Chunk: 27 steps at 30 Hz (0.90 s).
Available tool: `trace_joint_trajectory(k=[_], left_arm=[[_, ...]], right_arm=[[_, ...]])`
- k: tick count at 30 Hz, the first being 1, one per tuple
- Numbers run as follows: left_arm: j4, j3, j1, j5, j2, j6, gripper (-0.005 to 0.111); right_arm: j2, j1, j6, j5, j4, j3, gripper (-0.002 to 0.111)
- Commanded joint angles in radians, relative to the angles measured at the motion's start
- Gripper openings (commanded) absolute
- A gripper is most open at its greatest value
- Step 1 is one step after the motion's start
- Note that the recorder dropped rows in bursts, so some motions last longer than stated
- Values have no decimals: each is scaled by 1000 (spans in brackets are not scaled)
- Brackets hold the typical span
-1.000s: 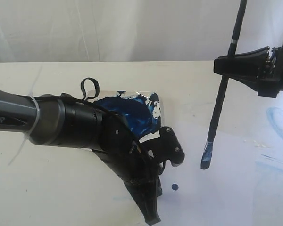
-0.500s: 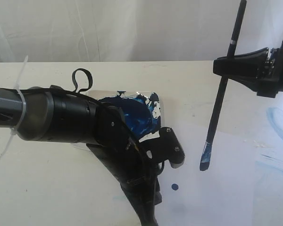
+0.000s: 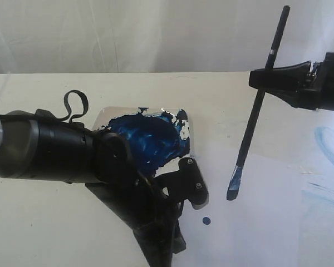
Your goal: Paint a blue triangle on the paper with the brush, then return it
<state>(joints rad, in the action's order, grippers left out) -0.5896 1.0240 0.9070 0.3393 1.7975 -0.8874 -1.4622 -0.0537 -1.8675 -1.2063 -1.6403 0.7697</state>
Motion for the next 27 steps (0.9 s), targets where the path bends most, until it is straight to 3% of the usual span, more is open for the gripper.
trace_joint_trajectory(k=[1,9,27], left_arm=[[-27,-36,2,-17,-10,-9,0],[-38,-38,2,-32,-10,-29,0],[-38,-38,2,-51,20,-33,0]], right_arm=[[-16,48,-63,-15,-17,-4,0],[-16,116,-144,-15,1,-4,0],[-16,117,-144,-15,15,-4,0]])
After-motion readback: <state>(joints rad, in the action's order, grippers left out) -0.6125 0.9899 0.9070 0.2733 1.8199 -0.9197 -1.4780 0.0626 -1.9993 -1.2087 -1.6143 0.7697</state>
